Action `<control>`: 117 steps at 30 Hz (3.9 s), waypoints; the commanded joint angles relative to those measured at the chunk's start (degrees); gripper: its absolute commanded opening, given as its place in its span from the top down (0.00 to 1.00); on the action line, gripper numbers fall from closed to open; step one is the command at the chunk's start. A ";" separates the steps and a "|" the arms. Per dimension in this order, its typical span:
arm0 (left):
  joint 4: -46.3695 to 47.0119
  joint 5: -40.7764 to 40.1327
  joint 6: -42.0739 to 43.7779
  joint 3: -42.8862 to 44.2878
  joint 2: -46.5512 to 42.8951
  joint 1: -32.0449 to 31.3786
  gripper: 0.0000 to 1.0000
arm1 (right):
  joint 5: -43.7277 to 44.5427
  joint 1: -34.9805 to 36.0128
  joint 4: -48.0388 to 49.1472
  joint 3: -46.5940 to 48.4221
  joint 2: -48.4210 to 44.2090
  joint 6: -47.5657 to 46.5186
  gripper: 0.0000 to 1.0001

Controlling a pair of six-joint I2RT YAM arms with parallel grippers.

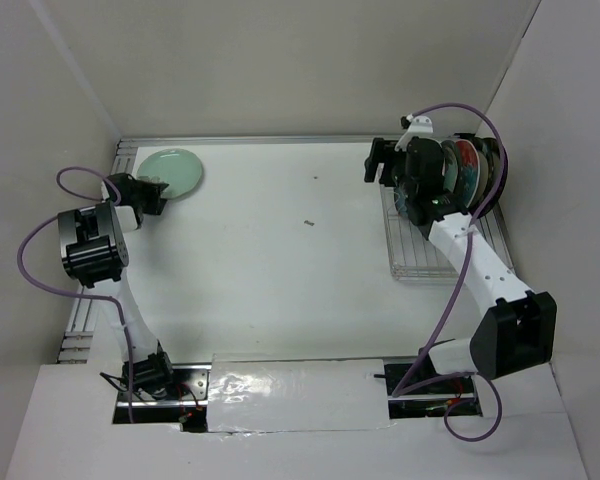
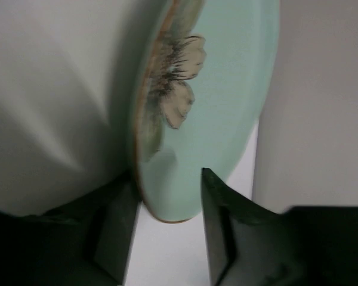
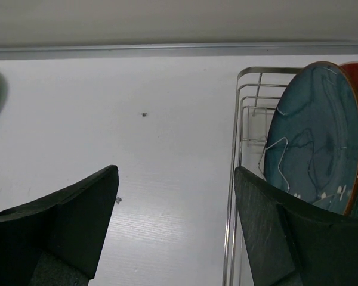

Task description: Load the plates into the dish rack

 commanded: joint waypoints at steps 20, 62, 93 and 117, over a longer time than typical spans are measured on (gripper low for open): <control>-6.53 11.21 21.34 -14.02 -19.94 -7.15 1.00 | -18.24 7.68 -4.38 2.41 2.17 2.77 0.11; -22.18 21.40 40.58 -16.17 -44.04 -26.40 0.11 | -23.43 7.60 -7.43 10.56 8.96 1.74 1.00; -41.42 -0.72 49.74 -14.48 -42.46 -30.98 0.00 | 28.50 0.49 11.44 2.23 6.84 -18.94 1.00; -40.89 -0.19 49.74 -13.95 -41.32 -30.98 0.00 | 18.29 -4.88 7.13 0.56 13.52 -9.35 0.55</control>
